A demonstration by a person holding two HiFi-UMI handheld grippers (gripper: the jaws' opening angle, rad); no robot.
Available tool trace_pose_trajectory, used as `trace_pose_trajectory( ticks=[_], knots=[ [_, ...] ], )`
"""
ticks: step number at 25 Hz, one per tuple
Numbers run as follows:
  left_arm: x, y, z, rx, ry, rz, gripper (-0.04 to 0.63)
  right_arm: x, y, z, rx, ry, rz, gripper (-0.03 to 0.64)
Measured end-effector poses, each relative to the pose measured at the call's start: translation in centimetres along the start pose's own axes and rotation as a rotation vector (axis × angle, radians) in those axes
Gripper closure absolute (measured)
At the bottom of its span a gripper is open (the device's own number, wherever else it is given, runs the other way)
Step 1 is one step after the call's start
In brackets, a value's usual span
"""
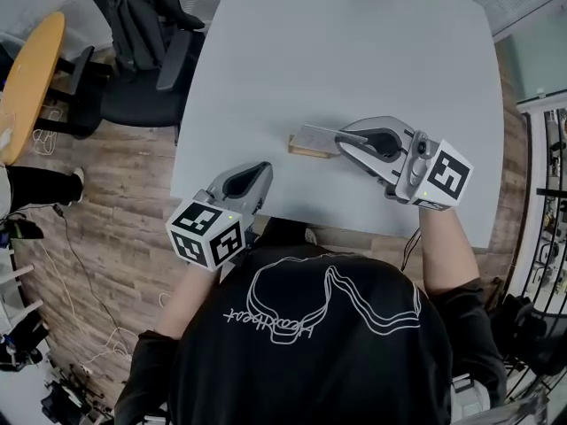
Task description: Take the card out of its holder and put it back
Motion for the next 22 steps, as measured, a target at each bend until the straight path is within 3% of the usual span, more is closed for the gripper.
trace_pose_trajectory(
  ticks=[13,22],
  knots=[
    [-4.2,-1.1,3.6,0.027,0.024,0.054,0.581,-0.8,-6.5,-5.1,-0.098,0.046,0.039,0.592],
    [-4.4,-0.7,3.8,0.030,0.028,0.052,0.581,-1.5,-7.7,-5.3,-0.128,0.061,0.056,0.592]
  ],
)
Point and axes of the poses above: the fingertips, and each gripper's own axes: x backward along the fingers, z to its left, y out of its top, the point moved 2 cm from there along x, backward along the fingers, and after that the axes turned 12 degrees about y, right-handed, at the moved point
